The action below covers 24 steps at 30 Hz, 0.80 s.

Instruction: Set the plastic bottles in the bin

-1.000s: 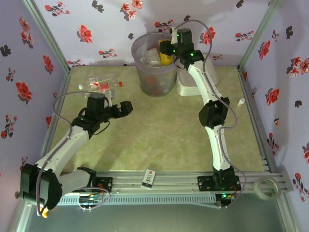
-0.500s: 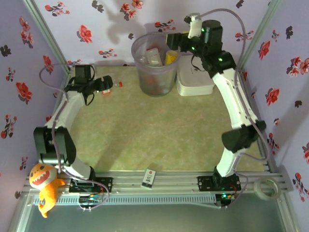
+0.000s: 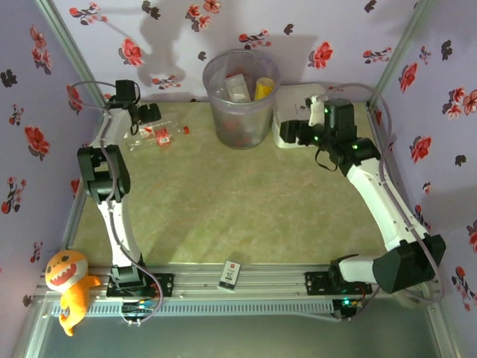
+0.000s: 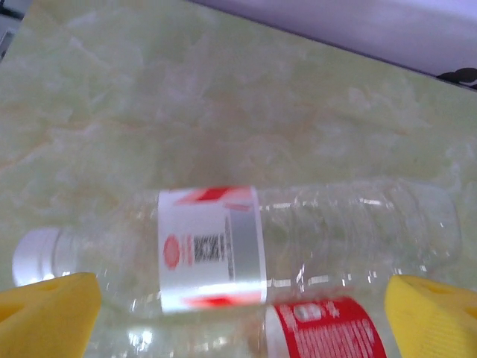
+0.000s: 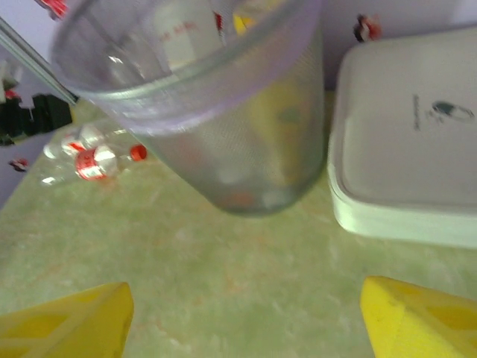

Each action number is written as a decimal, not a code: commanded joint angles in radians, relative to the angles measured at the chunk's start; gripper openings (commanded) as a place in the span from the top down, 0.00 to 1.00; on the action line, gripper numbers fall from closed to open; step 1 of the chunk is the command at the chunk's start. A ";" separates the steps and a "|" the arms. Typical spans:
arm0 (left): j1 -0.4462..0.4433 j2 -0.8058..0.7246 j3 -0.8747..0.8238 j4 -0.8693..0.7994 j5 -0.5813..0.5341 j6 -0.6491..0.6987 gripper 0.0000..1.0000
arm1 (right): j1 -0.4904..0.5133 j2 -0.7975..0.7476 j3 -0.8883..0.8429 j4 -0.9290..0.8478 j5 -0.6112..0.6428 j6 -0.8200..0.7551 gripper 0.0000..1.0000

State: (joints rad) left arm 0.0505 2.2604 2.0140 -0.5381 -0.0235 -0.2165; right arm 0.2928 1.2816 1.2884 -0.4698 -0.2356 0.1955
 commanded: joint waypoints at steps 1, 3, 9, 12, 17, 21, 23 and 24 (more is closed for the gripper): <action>0.000 0.079 0.146 -0.044 -0.021 0.066 0.01 | -0.007 -0.071 -0.057 -0.027 0.044 0.019 0.20; 0.004 0.149 0.238 -0.081 0.001 0.034 0.02 | -0.009 -0.086 -0.091 -0.032 0.050 0.025 0.20; 0.004 0.308 0.436 -0.194 0.028 -0.036 0.07 | -0.010 -0.102 -0.130 -0.048 0.062 0.036 0.20; 0.002 0.320 0.428 -0.207 0.038 -0.041 0.09 | -0.010 -0.115 -0.132 -0.058 0.065 0.032 0.20; 0.003 0.292 0.376 -0.277 0.036 -0.042 0.13 | -0.010 -0.131 -0.144 -0.059 0.071 0.031 0.19; 0.003 0.188 0.190 -0.234 0.037 -0.050 0.14 | -0.011 -0.141 -0.161 -0.054 0.070 0.036 0.19; 0.003 0.127 0.086 -0.200 0.038 -0.070 0.14 | -0.010 -0.143 -0.164 -0.055 0.071 0.035 0.18; 0.002 0.091 0.030 -0.180 0.037 -0.081 0.14 | -0.010 -0.143 -0.165 -0.057 0.071 0.035 0.18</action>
State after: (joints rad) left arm 0.0509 2.4245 2.1494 -0.6952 0.0025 -0.2619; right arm 0.2878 1.1545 1.1355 -0.5228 -0.1825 0.2188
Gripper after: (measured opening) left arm 0.862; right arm 0.817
